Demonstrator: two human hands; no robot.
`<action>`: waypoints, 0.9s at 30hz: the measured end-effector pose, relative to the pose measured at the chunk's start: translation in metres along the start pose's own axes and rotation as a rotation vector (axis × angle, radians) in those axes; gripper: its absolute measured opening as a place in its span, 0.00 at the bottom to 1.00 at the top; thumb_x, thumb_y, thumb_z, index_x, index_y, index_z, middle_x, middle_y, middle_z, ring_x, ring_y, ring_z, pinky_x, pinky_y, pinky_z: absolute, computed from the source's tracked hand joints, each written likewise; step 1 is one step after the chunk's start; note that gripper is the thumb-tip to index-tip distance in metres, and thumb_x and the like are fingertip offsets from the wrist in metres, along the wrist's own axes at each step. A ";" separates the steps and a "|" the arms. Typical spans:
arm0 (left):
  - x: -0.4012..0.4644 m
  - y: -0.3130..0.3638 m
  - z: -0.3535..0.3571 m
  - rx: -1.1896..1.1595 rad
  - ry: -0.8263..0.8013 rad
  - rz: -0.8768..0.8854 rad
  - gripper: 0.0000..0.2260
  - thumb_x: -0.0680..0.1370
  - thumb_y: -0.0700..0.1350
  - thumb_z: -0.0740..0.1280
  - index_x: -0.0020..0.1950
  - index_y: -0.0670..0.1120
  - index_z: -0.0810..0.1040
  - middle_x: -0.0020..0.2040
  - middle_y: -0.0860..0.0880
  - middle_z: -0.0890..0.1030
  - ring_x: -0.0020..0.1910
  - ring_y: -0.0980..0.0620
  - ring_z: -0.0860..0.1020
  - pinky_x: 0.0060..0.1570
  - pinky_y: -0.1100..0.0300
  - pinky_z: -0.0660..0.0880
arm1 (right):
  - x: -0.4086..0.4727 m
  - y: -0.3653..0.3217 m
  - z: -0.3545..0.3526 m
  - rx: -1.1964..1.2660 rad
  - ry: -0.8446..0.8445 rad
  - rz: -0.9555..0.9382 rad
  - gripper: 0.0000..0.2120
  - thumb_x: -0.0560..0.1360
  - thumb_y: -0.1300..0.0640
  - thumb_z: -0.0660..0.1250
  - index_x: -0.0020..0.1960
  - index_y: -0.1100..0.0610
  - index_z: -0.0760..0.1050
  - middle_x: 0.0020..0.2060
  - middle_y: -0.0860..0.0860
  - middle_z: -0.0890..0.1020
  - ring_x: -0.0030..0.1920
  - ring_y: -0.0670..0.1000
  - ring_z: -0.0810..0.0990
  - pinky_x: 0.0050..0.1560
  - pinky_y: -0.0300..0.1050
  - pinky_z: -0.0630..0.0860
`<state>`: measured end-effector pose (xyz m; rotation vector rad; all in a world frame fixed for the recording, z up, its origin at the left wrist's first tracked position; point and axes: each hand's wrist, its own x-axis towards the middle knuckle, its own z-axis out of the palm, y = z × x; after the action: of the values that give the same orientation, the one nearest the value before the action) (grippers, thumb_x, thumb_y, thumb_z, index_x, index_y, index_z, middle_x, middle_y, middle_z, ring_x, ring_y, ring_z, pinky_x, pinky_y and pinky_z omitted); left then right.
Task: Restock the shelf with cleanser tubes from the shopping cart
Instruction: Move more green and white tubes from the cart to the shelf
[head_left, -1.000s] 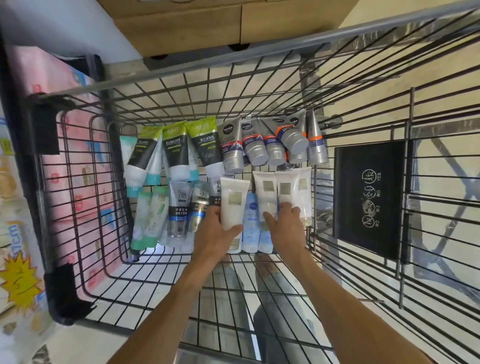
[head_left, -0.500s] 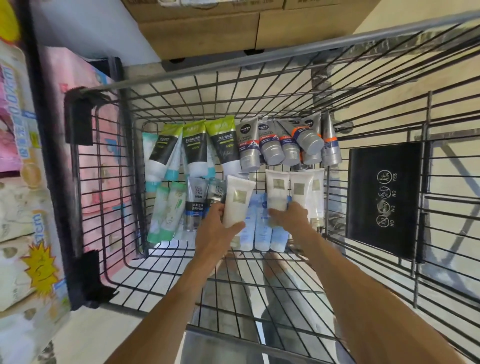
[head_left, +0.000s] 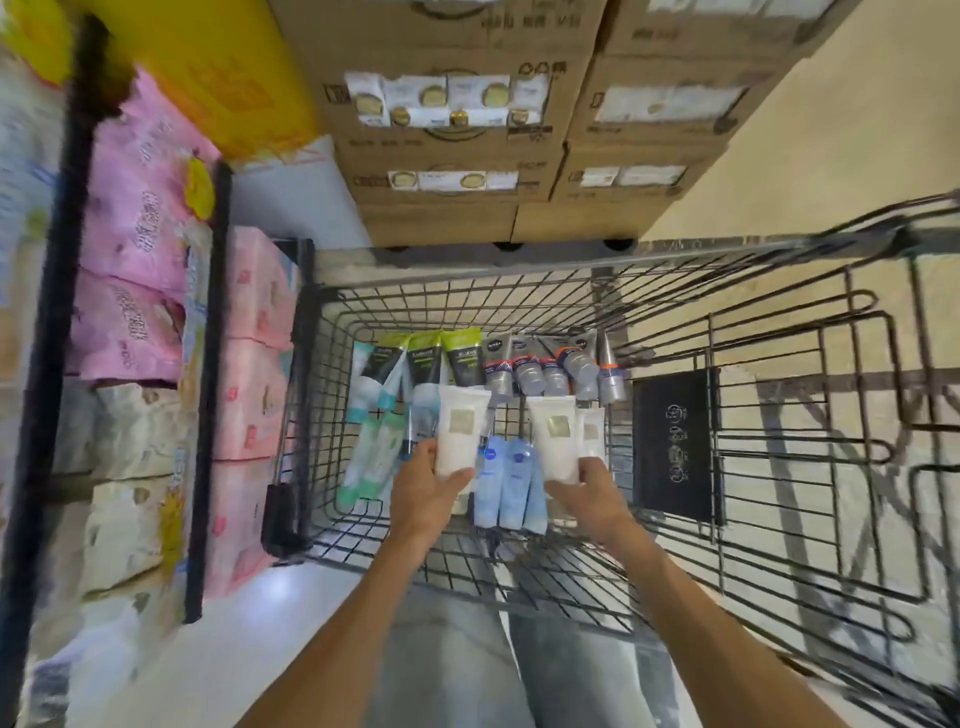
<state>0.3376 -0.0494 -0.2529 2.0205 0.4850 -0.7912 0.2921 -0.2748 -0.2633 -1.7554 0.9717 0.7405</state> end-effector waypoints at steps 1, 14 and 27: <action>-0.011 0.008 -0.005 -0.018 0.024 0.014 0.25 0.75 0.48 0.78 0.70 0.48 0.74 0.63 0.50 0.82 0.57 0.49 0.81 0.54 0.53 0.80 | -0.013 -0.007 -0.006 0.009 0.004 -0.027 0.20 0.75 0.58 0.75 0.62 0.54 0.69 0.52 0.55 0.81 0.50 0.55 0.83 0.45 0.53 0.83; -0.160 0.066 -0.023 -0.233 0.374 0.077 0.16 0.75 0.45 0.77 0.55 0.57 0.74 0.47 0.59 0.80 0.46 0.55 0.80 0.53 0.49 0.81 | -0.137 -0.055 -0.054 -0.058 -0.089 -0.591 0.11 0.80 0.60 0.71 0.60 0.56 0.73 0.47 0.47 0.81 0.38 0.35 0.82 0.34 0.28 0.73; -0.347 -0.021 -0.002 -0.663 0.979 -0.068 0.20 0.76 0.42 0.77 0.66 0.50 0.76 0.57 0.54 0.79 0.52 0.52 0.79 0.42 0.67 0.78 | -0.236 -0.049 0.014 -0.526 -0.511 -0.925 0.17 0.76 0.57 0.74 0.60 0.52 0.71 0.50 0.49 0.81 0.47 0.48 0.80 0.44 0.40 0.77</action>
<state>0.0761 -0.0489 -0.0236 1.6255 1.1794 0.3786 0.2164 -0.1844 -0.0525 -2.0227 -0.4303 0.7784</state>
